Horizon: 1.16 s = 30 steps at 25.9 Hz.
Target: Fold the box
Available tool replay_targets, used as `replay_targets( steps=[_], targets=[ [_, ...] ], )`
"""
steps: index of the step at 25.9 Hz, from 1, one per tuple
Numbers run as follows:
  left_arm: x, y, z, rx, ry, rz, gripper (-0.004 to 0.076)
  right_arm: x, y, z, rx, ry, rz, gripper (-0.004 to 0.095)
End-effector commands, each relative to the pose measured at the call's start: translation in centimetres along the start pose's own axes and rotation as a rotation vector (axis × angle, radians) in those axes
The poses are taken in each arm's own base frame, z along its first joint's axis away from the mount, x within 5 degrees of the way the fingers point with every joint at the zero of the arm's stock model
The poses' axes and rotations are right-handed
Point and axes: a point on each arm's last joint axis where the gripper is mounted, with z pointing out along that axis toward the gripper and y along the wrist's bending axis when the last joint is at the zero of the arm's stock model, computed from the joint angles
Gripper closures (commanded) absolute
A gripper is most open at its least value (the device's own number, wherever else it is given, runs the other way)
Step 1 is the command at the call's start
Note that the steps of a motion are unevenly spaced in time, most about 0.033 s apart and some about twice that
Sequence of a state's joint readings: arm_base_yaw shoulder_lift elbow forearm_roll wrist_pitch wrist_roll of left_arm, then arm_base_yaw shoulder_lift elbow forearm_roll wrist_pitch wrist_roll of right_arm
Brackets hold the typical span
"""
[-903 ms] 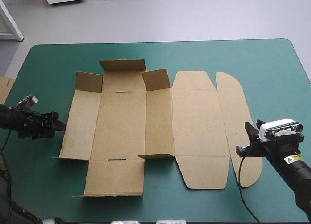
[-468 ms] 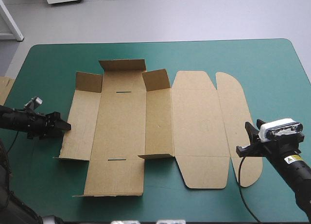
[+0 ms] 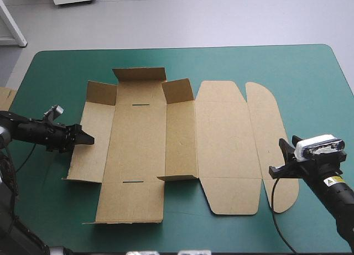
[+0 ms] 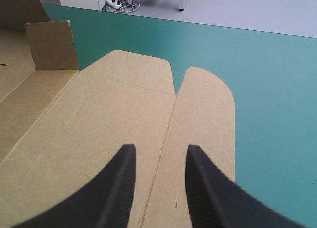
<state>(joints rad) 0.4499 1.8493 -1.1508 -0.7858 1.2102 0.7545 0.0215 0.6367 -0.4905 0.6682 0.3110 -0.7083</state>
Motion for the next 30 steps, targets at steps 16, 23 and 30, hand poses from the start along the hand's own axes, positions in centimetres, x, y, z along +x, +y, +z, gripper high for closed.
replay_targets(
  steps=[16,23,30],
  targets=[
    [1.2,-4.2,-0.5,-0.065,0.137,0.086,0.0506,-1.5,-0.3,-0.3,0.037,-0.069,-0.027,0.0581],
    [1.3,-6.1,-2.1,-0.043,0.051,0.126,0.0468,-1.6,-0.4,-0.3,0.05,-0.084,-0.028,0.0581],
    [0.8,-6.8,-1.2,-0.075,0.02,0.204,0.0733,-1.6,-0.5,-0.3,0.051,-0.085,-0.028,0.0581]
  ],
)
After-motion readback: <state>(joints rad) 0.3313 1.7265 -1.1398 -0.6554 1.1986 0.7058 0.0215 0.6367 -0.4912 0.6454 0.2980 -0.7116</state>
